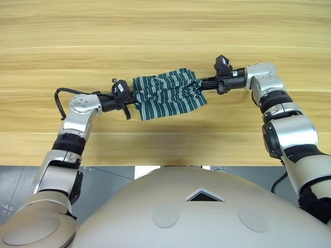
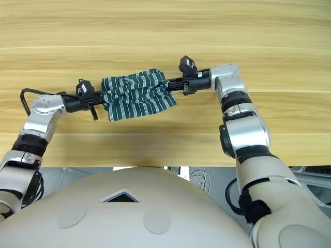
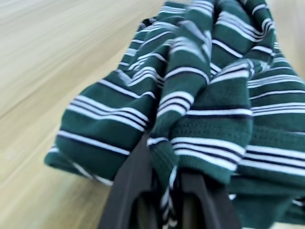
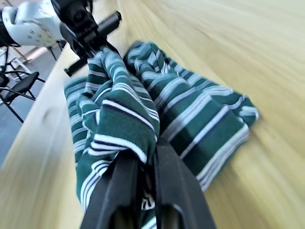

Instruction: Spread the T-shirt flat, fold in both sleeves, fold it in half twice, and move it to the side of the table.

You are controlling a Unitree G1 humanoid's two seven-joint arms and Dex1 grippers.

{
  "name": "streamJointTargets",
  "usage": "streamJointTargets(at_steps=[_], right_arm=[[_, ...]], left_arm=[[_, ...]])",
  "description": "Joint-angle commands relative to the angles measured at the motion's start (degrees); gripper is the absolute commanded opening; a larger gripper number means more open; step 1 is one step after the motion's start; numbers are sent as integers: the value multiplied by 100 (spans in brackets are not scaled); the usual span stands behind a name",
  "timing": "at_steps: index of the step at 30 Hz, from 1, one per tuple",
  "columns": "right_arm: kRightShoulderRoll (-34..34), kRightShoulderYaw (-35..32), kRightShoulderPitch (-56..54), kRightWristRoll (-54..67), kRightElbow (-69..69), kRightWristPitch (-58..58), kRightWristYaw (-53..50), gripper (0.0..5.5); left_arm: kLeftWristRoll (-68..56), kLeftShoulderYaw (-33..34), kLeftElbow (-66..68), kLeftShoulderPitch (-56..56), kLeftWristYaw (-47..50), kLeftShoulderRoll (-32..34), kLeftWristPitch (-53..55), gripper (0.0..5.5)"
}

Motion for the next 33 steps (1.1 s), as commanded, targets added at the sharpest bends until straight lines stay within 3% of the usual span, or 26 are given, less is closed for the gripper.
streamJointTargets(at_steps=[1,11,15,21,26,30,33], right_arm=[[28,-232,-95,-200,235,-81,-175,81],[70,-1020,-155,-75,246,-1,-63,266],[-12,-1406,-141,56,92,-131,-146,327],[-140,-1812,490,415,-946,-731,109,341],[-150,-1172,1469,612,-2844,-490,911,341],[-174,-261,1937,662,-3897,-412,1018,341],[-33,247,1861,561,-3993,-344,1015,341]], left_arm=[[223,144,237,-94,-75,-50,-56,76],[46,538,-72,-27,-280,-257,330,246],[-225,1052,-255,118,19,-333,569,302],[-1123,2074,-537,381,1154,-982,1720,387],[-1206,2552,-935,676,1803,-1208,1820,470],[-1035,2726,-1608,1009,1893,-1286,1065,536],[-1495,2807,-2814,1451,1643,-1466,702,536]])
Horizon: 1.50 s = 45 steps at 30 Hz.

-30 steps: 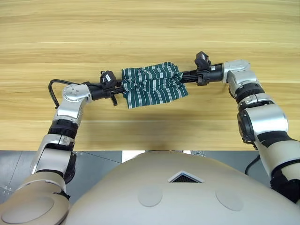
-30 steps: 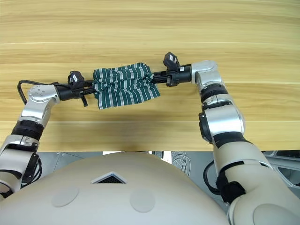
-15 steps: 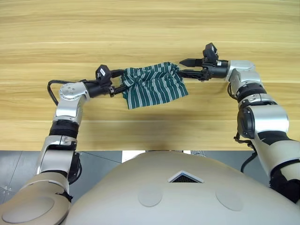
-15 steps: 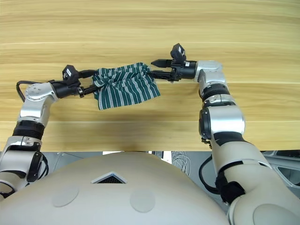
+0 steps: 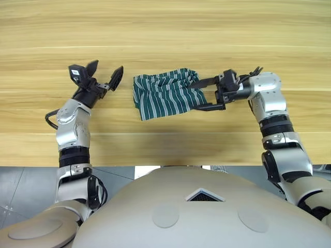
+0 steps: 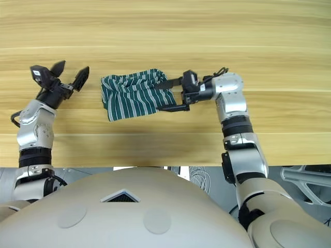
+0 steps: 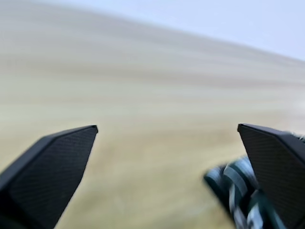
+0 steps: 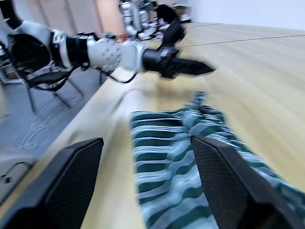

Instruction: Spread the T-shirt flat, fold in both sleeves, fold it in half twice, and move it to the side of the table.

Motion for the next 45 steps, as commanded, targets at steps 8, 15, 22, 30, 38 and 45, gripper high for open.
streamJointTargets(at_steps=[8,15,22,30,38,45], right_arm=[[1088,647,-1419,-972,2441,-296,-1026,341],[1518,316,-2196,-1382,3980,-848,-1897,341],[1443,532,-2099,-2195,4492,-1390,-2433,341],[1042,386,-2066,-2727,4912,-1360,-4758,341],[74,-1375,-1793,-1925,5178,77,-8548,341],[-175,-2713,-1282,-1341,5153,440,-9693,341]], left_arm=[[-608,-28,-2130,874,-323,-427,-495,536],[-600,-162,-2320,1001,-292,-505,-509,536],[-622,-221,-2468,1107,-296,-502,-452,536],[-507,-305,-2357,1068,-349,-480,-552,536],[-493,-231,-2397,1304,-363,-555,-865,536],[-460,-297,-2421,1431,-400,-572,-1082,536]])
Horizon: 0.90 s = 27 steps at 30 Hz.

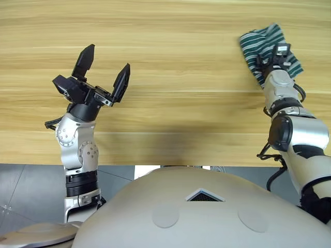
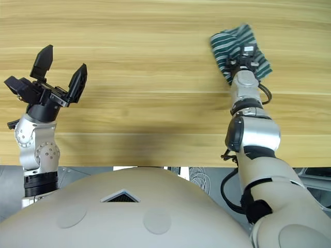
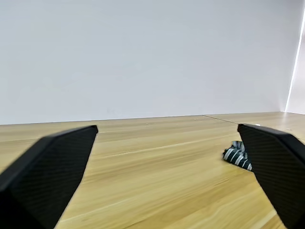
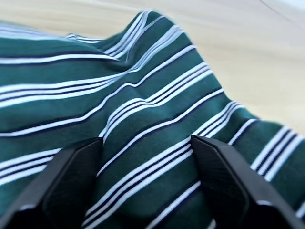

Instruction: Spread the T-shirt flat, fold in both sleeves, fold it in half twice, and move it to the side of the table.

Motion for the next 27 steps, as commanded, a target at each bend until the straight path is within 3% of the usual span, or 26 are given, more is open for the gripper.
streamJointTargets(at_steps=[1,9,15,18,20,22,27], right_arm=[[-28,-403,553,45,236,471,-322,341],[-315,-701,489,-102,171,60,-365,341],[-336,-464,-170,-361,-205,-2102,31,341],[74,-712,-164,181,-485,-3206,1080,341],[355,-471,37,63,-640,-4090,1374,341],[373,-6,204,-556,-664,-4683,1059,341],[312,108,198,-811,-473,-4630,401,341]], left_arm=[[107,-69,-60,77,-48,-17,-161,536],[125,-162,102,54,-33,-122,-403,536],[254,475,790,-699,852,-458,-893,536],[807,711,1487,-1081,1551,-591,-1199,536],[1127,856,2081,-1352,2010,-653,-1436,536],[1443,884,2567,-1560,2311,-666,-1640,536],[2403,824,3581,-1734,3005,-613,-2401,536]])
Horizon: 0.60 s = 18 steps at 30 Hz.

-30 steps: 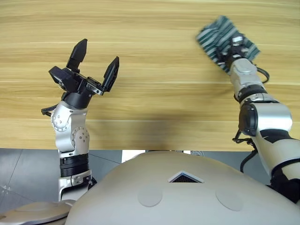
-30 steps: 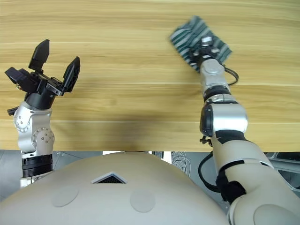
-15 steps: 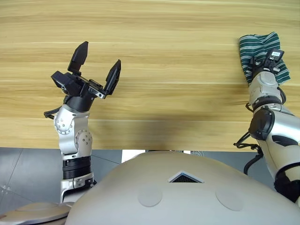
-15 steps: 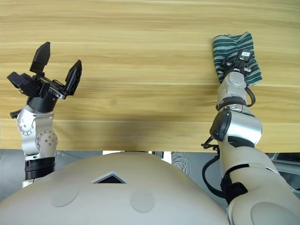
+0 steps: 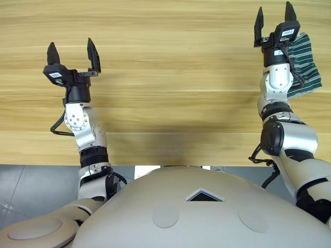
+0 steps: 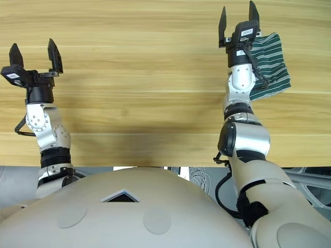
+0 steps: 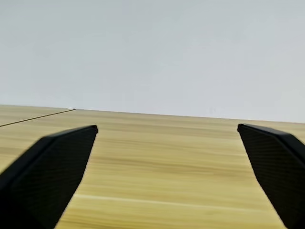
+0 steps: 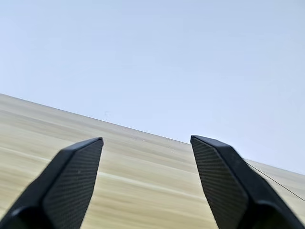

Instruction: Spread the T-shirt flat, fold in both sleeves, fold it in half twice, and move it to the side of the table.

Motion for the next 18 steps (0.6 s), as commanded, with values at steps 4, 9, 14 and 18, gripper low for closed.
streamJointTargets(at_steps=[4,9,14,18], right_arm=[[-154,248,-46,-455,121,222,-932,341],[-162,528,-61,-852,148,407,-1648,341],[-126,570,-35,-825,170,377,-1638,341],[-120,530,13,-702,155,278,-1434,341]], left_arm=[[412,-63,700,-79,354,89,-626,536],[486,-290,798,-34,155,134,-985,536],[772,-416,632,-63,365,168,-1192,536],[1099,-430,554,-176,816,152,-1061,536]])
